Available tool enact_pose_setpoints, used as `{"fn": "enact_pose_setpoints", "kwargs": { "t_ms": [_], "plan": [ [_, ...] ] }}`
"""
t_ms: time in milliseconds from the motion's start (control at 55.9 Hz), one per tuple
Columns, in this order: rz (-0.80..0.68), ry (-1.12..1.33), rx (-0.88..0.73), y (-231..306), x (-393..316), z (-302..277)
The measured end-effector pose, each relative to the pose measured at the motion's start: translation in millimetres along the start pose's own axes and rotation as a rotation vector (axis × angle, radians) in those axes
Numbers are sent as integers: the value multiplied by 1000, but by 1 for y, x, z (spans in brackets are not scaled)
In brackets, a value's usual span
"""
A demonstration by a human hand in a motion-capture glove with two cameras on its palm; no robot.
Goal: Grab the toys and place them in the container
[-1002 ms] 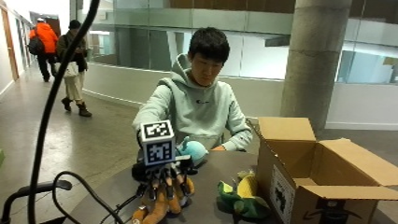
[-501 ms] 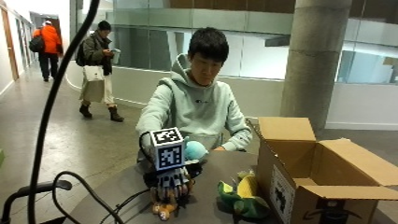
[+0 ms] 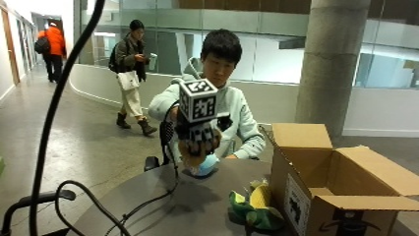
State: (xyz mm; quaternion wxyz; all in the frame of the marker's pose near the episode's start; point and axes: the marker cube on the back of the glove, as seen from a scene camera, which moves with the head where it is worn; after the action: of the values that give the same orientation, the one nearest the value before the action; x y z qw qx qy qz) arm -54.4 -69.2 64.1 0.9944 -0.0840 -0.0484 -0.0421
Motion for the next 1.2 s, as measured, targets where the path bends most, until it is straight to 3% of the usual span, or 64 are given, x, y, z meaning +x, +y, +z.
{"fn": "enact_pose_setpoints", "kwargs": {
  "t_ms": [304, 537, 662, 841, 1020, 1199],
  "plan": [
    [-150, -80, 339, 20, -101, -135],
    [-231, -224, 650, -8, -184, -171],
    [-261, -228, 637, -46, -212, -164],
    [-197, -194, 327, -80, -242, -124],
    [-302, -315, 461, -64, -234, -130],
    [-330, -401, 570, -31, -179, -147]
  ]
}}
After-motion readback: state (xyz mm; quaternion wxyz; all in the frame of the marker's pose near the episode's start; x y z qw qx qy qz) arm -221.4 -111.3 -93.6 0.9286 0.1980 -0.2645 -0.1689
